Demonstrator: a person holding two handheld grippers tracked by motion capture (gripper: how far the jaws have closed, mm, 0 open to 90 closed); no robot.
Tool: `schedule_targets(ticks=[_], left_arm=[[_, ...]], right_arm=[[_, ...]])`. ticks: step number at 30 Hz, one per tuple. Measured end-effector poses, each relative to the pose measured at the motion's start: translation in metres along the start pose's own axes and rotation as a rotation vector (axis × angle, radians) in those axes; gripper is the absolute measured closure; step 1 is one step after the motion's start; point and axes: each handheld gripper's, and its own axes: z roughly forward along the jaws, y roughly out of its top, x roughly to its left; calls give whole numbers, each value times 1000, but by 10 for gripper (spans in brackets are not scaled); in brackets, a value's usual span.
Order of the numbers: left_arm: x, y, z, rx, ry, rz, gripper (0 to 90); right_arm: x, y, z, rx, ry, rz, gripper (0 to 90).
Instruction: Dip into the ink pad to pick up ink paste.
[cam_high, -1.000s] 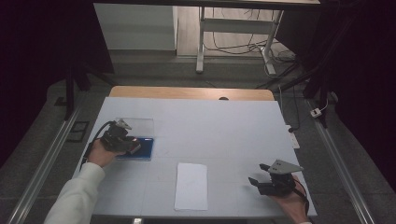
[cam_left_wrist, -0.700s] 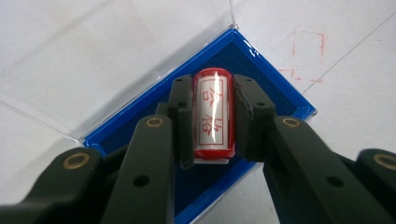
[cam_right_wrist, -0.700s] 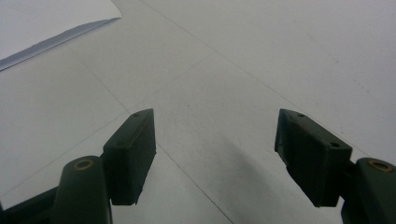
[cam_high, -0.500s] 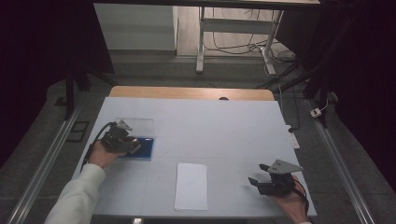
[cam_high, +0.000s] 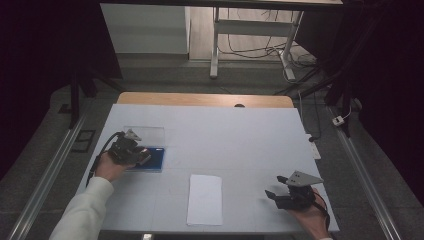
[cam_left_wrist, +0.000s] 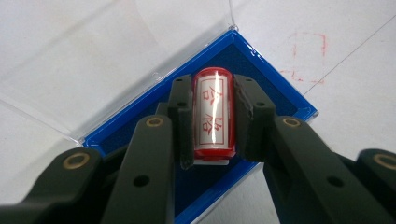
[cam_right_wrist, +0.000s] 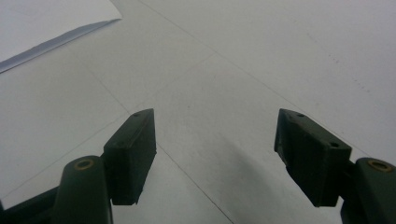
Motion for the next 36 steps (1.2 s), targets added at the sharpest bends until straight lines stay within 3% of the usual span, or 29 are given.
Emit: schedule_targets(ticks=[3, 4, 10, 18, 23, 28, 36], left_arm=[[0, 1, -1, 1, 0, 8, 705], [-1, 0, -4, -33, 2, 14, 704], [-2, -2, -9, -60, -3, 21, 702], [5, 13, -44, -129, -13, -4, 701], [7, 17, -57, -152, -11, -14, 700], [8, 17, -57, -137, -11, -10, 700], [9, 17, -38, -83, -23, -2, 700]], right_arm=[[0, 0, -1, -3, -2, -1, 293], [-1, 1, -2, -19, 0, 5, 293], [-4, 1, -6, -30, -8, 14, 294], [-6, 0, -10, -35, -16, 19, 294], [-6, 0, -10, -37, -10, 12, 295], [-6, 0, -11, -40, -11, 13, 295], [-5, -1, -9, -34, -9, 12, 294]])
